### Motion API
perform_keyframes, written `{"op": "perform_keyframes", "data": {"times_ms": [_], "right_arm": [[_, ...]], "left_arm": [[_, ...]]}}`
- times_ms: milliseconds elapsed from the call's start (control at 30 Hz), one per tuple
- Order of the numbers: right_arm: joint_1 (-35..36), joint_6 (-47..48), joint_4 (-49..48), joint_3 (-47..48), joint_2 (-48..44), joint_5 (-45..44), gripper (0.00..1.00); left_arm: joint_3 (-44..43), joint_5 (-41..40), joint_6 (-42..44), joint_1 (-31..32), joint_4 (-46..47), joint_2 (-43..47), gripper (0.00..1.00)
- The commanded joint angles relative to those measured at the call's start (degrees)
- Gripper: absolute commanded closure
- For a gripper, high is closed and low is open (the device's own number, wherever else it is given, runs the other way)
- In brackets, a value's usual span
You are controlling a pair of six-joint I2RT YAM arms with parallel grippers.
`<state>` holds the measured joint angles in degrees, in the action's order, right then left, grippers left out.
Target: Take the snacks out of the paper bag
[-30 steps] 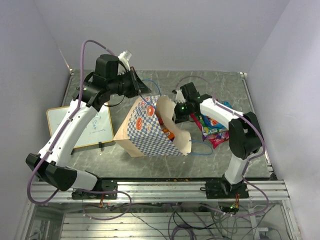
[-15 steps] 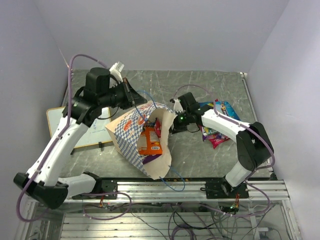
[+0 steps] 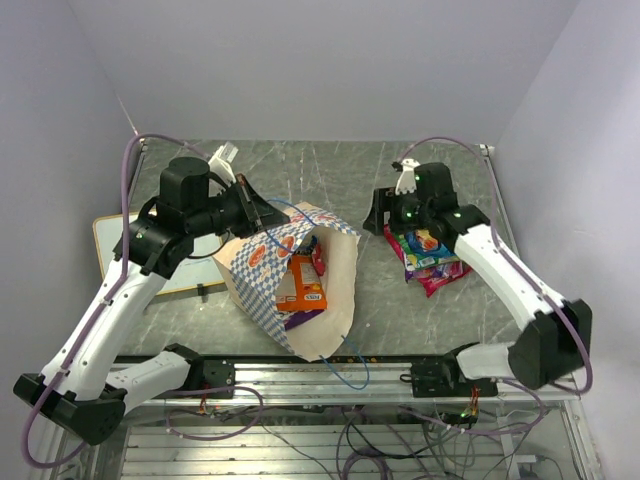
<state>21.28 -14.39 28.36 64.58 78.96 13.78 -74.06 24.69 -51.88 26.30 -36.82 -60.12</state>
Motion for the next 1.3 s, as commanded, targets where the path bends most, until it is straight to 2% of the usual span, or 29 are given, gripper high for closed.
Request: {"op": "perform_keyframes", "data": {"times_ms": [0, 100, 200, 367, 533, 667, 833, 967, 1067, 1167, 1267], "right_arm": [[2.01, 5.70, -3.86, -1.41, -8.42, -0.42, 0.27], [5.44, 8.95, -3.76, -2.12, -12.23, -1.81, 0.27], [6.40, 8.39, -2.77, -2.37, -16.36, -1.31, 0.27], [9.78, 9.34, -4.00, -3.01, -25.26, 8.74, 0.27], [12.48, 14.26, -7.15, -5.16, -31.90, 25.58, 0.28], [14.20, 18.70, -7.23, -6.29, -33.74, 30.10, 0.30], [18.16, 17.29, -10.71, -10.99, -33.24, 25.77, 0.37], [26.26, 17.89, -15.39, -14.18, -31.19, 18.91, 0.37], [36.15, 23.36, -14.68, -14.74, -25.99, 11.29, 0.37], [46.63, 31.32, -13.07, -15.10, -20.77, -0.25, 0.37], [51.45, 36.96, -16.39, -17.10, -17.12, -9.00, 0.37]], "left_arm": [[-1.40, 0.22, 0.37, -0.11, -1.79, 0.73, 0.93], [-1.26, -1.07, -0.07, -0.11, -3.97, 0.84, 0.93], [-0.23, -1.32, -0.84, -0.11, -4.72, 1.44, 0.93], [0.02, -3.09, -3.27, -0.11, -4.19, 3.31, 0.93], [-2.20, -5.00, -1.78, -0.11, -6.51, 3.23, 0.93], [-3.06, -3.97, -1.27, -0.11, -5.84, 2.44, 0.93], [-3.34, -3.94, -1.41, -0.11, -7.24, 2.70, 0.93], [-1.82, -2.99, -2.71, -0.11, -6.77, 3.74, 0.93], [-1.55, -3.10, -2.82, -0.11, -8.03, 3.99, 0.93], [-2.27, -3.42, -1.48, -0.11, -10.45, 3.73, 0.93], [-3.22, -4.31, 0.45, -0.11, -12.99, 3.81, 0.93]]}}
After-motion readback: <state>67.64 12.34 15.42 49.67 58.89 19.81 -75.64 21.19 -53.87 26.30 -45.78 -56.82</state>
